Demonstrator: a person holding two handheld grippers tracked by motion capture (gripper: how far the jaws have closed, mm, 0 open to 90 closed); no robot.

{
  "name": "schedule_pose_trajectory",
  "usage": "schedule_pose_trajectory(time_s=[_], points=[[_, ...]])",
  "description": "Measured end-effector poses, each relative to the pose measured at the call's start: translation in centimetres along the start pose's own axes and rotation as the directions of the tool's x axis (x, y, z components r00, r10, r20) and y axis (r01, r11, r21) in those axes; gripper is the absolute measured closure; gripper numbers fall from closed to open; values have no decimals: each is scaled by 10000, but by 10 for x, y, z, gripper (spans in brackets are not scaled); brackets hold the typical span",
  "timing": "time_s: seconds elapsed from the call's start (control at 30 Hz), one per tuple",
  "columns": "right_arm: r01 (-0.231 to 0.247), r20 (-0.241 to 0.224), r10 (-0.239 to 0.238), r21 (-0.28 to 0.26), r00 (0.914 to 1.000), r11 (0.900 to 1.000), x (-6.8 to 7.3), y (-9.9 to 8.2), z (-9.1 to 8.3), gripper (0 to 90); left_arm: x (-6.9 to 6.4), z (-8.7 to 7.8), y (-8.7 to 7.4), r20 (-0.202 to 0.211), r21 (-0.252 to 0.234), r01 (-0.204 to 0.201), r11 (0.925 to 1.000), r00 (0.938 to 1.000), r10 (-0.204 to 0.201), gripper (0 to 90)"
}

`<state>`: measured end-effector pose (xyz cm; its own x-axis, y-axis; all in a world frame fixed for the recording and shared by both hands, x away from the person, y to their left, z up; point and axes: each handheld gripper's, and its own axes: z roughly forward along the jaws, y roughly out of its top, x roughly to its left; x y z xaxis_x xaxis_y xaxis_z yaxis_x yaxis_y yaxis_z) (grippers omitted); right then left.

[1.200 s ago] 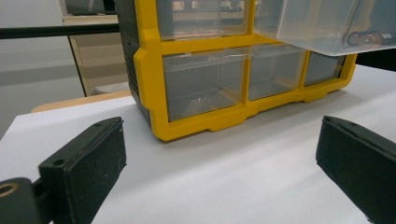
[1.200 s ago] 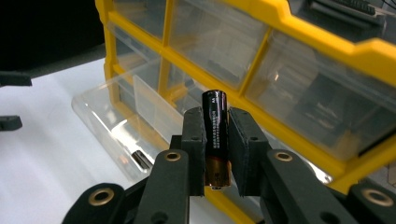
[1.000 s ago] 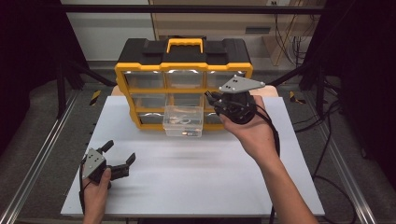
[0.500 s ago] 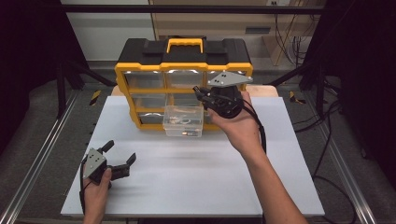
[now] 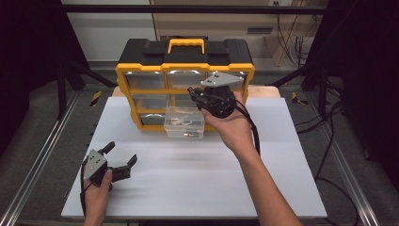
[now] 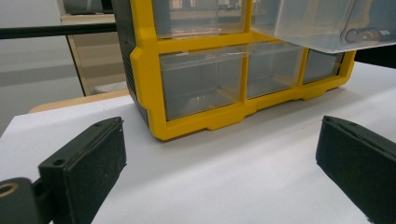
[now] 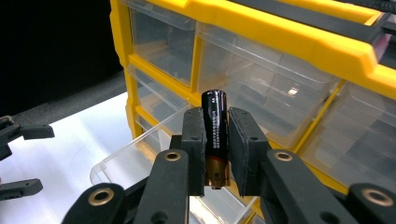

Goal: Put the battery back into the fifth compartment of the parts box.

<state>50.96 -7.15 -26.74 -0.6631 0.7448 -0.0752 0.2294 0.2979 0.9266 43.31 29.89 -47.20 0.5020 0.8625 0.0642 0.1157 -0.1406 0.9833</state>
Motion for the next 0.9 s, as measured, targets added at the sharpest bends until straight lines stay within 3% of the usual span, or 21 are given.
schedule_pose_trajectory(time_s=[0.5, 0.87, 0.9], points=[[144, -320, -134, 335, 9994, 9993, 9, -2, 13, 768, -2, 0, 0, 15, 20, -83, 10000, 10000, 83, 17], [406, -404, -369, 963, 9985, 9945, 18, -10, 24, 766, -3, 3, 1, 108, 48, -110, 9999, 9999, 110, 17], [430, -586, -366, 1124, 9976, 9927, 18, -13, 26, 692, -4, 3, 1, 132, 57, -119, 9999, 9998, 118, 17]])
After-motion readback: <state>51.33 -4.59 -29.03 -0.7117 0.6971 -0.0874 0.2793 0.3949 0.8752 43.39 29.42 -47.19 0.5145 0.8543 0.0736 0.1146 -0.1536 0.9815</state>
